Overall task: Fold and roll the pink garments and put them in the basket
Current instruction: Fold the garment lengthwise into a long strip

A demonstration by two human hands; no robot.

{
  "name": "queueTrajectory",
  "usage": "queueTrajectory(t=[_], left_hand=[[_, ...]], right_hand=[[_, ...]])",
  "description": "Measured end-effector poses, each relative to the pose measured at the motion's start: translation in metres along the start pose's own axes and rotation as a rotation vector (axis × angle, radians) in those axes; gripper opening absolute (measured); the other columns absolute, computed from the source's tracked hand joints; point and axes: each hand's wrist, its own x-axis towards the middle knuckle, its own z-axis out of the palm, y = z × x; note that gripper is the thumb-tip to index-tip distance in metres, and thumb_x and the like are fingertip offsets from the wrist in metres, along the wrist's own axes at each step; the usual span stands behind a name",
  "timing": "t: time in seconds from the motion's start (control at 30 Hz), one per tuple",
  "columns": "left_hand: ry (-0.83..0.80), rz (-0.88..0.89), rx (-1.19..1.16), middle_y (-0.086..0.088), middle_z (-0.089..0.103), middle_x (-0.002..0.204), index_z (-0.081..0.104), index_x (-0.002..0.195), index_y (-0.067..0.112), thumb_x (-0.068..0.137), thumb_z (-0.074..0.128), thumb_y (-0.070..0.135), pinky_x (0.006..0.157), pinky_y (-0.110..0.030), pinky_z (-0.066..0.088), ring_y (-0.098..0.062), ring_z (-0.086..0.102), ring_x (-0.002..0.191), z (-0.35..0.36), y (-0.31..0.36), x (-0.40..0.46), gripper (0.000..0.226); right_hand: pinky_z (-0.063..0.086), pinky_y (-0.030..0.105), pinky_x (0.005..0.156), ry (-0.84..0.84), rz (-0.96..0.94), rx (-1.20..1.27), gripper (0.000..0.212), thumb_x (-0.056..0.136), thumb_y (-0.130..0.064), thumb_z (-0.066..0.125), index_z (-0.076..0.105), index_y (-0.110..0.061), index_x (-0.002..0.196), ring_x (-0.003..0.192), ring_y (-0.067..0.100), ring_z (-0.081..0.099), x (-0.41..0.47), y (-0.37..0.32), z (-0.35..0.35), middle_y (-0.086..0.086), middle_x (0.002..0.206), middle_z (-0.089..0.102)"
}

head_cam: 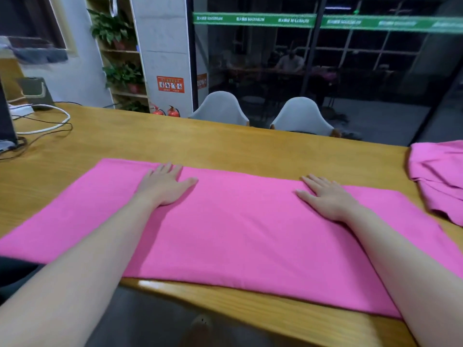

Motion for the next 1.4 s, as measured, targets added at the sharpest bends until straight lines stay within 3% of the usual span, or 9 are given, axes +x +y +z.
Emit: queueTrajectory(t=[0.1, 0.23, 0.37, 0.5, 0.83, 1.0, 1.1, 1.2, 1.4], left_hand=[[0.057, -0.054, 0.015, -0.014, 0.029, 0.164, 0.038, 0.155, 0.02, 0.097, 0.028, 0.069, 0.122, -0.047, 0.023, -0.03, 0.026, 0.152, -0.001, 0.008, -0.002, 0.077], [0.203, 0.025, 0.141, -0.018, 0.066, 0.122, 0.065, 0.121, 0.01, 0.103, 0.037, 0.036, 0.096, -0.044, 0.052, -0.036, 0.062, 0.115, -0.011, 0.039, -0.033, 0.042], [0.079, 0.278, -0.071, -0.02, 0.052, 0.143, 0.053, 0.14, 0.013, 0.106, 0.034, 0.035, 0.113, -0.046, 0.038, -0.037, 0.048, 0.135, 0.0, 0.095, -0.083, 0.045], [0.001, 0.402, -0.069, -0.012, 0.02, 0.168, 0.026, 0.16, 0.019, 0.109, 0.029, 0.036, 0.126, -0.045, 0.013, -0.029, 0.017, 0.155, 0.007, 0.116, -0.15, 0.054], [0.004, -0.147, 0.023, -0.004, 0.004, 0.171, 0.015, 0.163, 0.015, 0.109, 0.019, 0.042, 0.127, -0.046, 0.004, -0.021, 0.003, 0.158, -0.015, -0.181, -0.164, 0.06], [0.129, 0.109, 0.1, -0.008, 0.016, 0.169, 0.025, 0.161, 0.015, 0.101, 0.003, 0.063, 0.126, -0.047, 0.002, -0.026, 0.007, 0.157, -0.019, -0.194, -0.19, 0.08], [0.32, 0.37, 0.077, -0.006, 0.045, 0.155, 0.05, 0.147, 0.019, 0.096, 0.029, 0.076, 0.122, -0.041, 0.021, -0.023, 0.036, 0.145, -0.019, -0.176, -0.212, 0.08], [0.407, 0.549, -0.012, 0.0, 0.066, 0.122, 0.069, 0.122, 0.016, 0.088, 0.056, 0.073, 0.099, -0.039, 0.049, -0.019, 0.059, 0.114, -0.013, -0.166, -0.216, 0.067], [0.41, 0.586, -0.091, 0.01, 0.074, 0.112, 0.078, 0.112, 0.022, 0.095, 0.053, 0.056, 0.085, -0.037, 0.057, -0.009, 0.066, 0.105, -0.021, -0.174, -0.218, 0.046]], right_hand=[[0.012, 0.046, 0.126, 0.066, 0.01, -0.078, 0.083, 0.094, -0.077, 0.016, 0.026, -0.029, 0.161, 0.156, 0.024, 0.015, 0.002, 0.001, 0.002, 0.0, 0.169, 0.019], [0.02, 0.047, 0.123, 0.223, 0.035, -0.194, 0.065, 0.102, -0.058, 0.016, 0.044, -0.023, 0.148, 0.152, 0.03, 0.024, -0.017, -0.026, -0.002, 0.013, 0.163, 0.032], [0.026, 0.043, 0.121, 0.185, -0.151, -0.031, 0.054, 0.108, -0.042, 0.023, 0.045, -0.013, 0.148, 0.148, 0.034, 0.032, -0.06, -0.102, 0.007, 0.021, 0.159, 0.036], [0.011, 0.042, 0.126, 0.051, -0.237, 0.087, 0.058, 0.11, -0.041, 0.024, 0.022, -0.015, 0.161, 0.156, 0.027, 0.013, -0.114, -0.149, 0.03, 0.014, 0.169, 0.015], [0.003, 0.036, 0.128, -0.011, -0.211, 0.01, 0.078, 0.095, -0.072, 0.016, 0.008, -0.033, 0.163, 0.157, 0.015, 0.003, -0.131, -0.145, 0.035, -0.004, 0.171, 0.002], [0.023, 0.032, 0.121, 0.167, -0.283, 0.165, 0.066, 0.098, -0.06, 0.04, 0.043, -0.026, 0.154, 0.151, 0.017, 0.029, -0.151, -0.161, 0.025, -0.003, 0.166, 0.03], [0.042, 0.037, 0.111, 0.241, -0.46, 0.129, 0.06, 0.096, -0.063, 0.044, 0.054, -0.033, 0.146, 0.141, 0.015, 0.046, -0.175, -0.197, 0.027, -0.01, 0.156, 0.046], [0.052, 0.039, 0.1, 0.317, -0.593, 0.012, 0.056, 0.094, -0.063, 0.055, 0.063, -0.029, 0.138, 0.131, 0.019, 0.058, -0.186, -0.232, 0.043, -0.006, 0.145, 0.059], [0.06, 0.039, 0.082, 0.366, -0.526, 0.077, 0.046, 0.09, -0.063, 0.064, 0.076, -0.028, 0.117, 0.11, 0.02, 0.069, -0.188, -0.254, 0.058, -0.006, 0.124, 0.071]])
